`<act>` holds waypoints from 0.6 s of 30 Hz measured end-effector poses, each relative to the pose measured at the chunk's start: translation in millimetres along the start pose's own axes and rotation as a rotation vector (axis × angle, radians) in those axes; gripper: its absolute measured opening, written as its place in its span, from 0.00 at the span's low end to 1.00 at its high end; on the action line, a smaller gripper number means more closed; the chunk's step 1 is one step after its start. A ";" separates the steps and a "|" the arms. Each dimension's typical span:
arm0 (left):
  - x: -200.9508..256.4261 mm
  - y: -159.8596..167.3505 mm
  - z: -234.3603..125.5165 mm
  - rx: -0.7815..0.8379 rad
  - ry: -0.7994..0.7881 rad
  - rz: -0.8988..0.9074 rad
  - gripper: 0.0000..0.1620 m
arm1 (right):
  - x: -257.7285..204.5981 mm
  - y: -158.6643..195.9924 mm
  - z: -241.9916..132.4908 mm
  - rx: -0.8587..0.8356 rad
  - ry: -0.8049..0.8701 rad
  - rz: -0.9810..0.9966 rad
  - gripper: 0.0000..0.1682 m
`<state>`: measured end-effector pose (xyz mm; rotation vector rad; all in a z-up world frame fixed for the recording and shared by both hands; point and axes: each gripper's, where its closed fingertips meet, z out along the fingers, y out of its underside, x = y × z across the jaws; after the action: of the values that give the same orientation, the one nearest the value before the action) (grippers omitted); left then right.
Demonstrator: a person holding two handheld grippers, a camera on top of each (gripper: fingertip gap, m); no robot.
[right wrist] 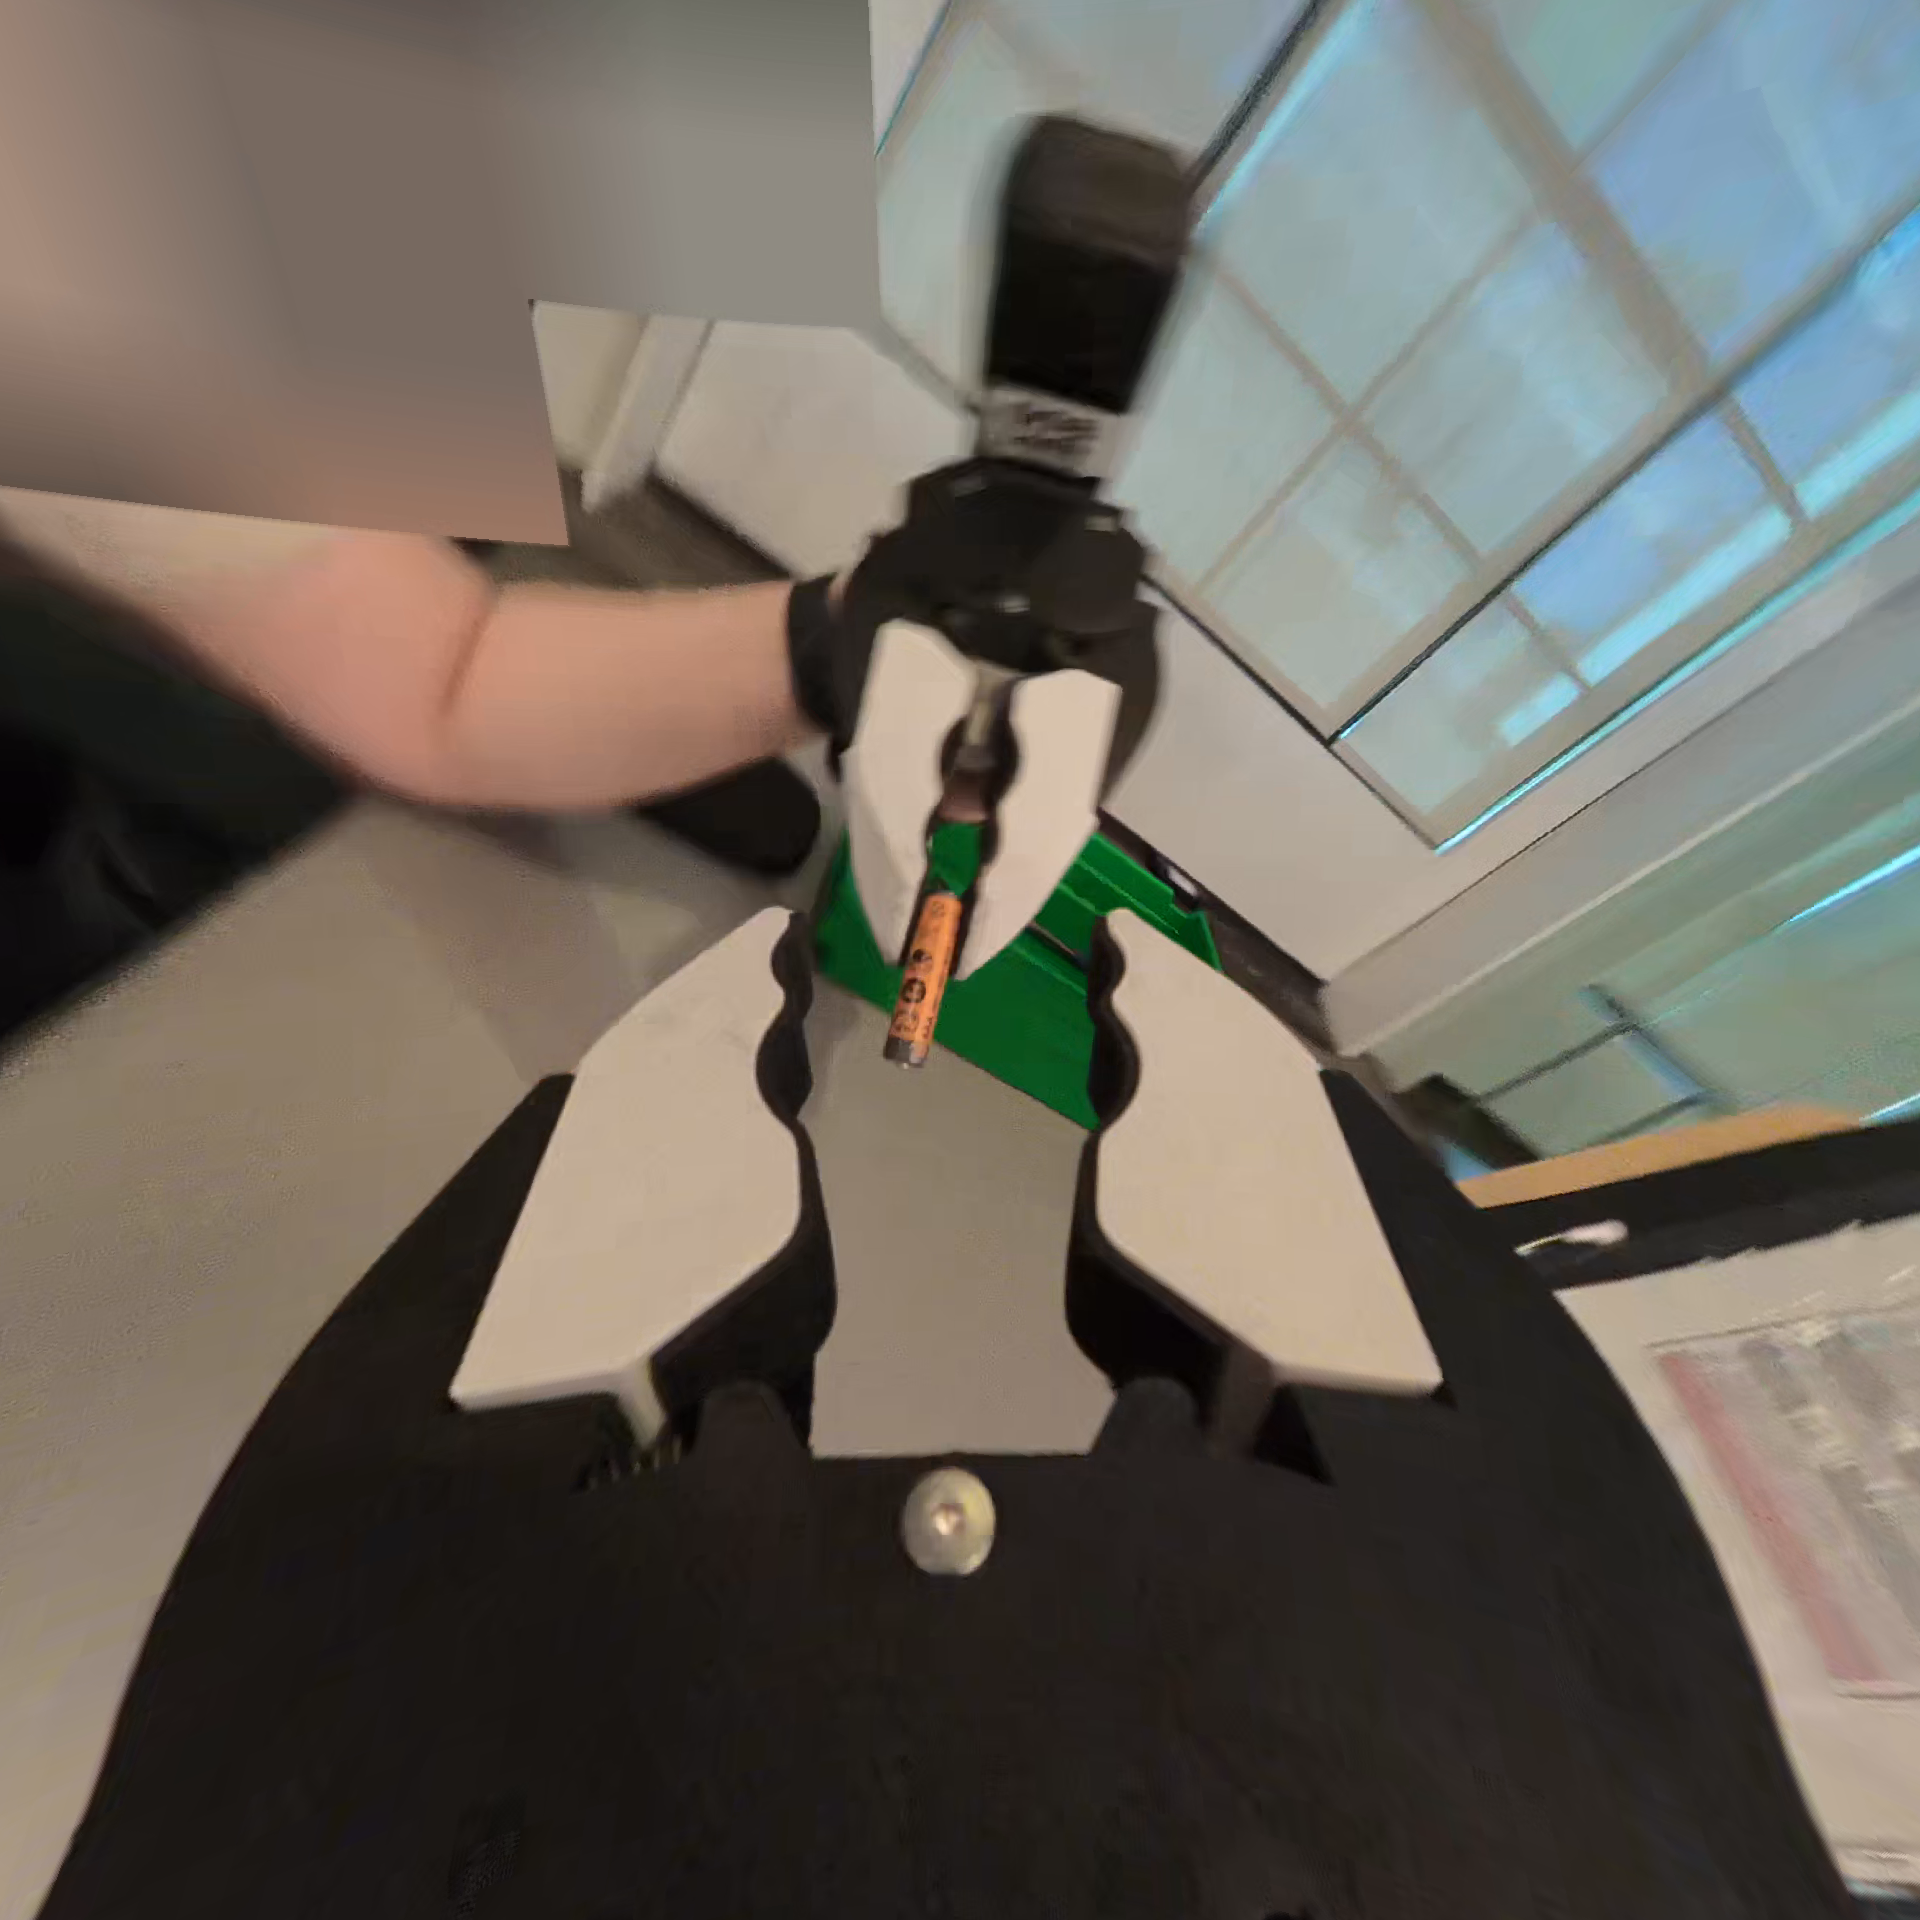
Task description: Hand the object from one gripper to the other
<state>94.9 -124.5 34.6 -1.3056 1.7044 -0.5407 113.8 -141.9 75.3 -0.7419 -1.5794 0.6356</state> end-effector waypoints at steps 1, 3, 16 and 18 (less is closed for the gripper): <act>7.3 5.0 0.8 -0.008 0.070 -0.025 0.06 | -12.5 3.3 6.3 -0.079 -0.023 -0.103 0.31; 24.8 16.7 2.6 -0.051 0.221 -0.075 0.06 | -30.5 14.0 20.8 -0.247 -0.061 -0.227 0.31; 71.2 33.9 0.1 -0.143 0.630 -0.210 0.06 | -81.9 45.0 63.1 -0.541 -0.217 -0.422 0.35; 71.1 30.3 -2.6 -0.115 0.642 -0.216 0.06 | -80.8 42.2 64.2 -0.526 -0.207 -0.444 0.31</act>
<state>73.5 -180.0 -15.0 -1.5100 2.1396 -1.0909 60.9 -175.8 -16.9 -0.6813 -2.0554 -0.0409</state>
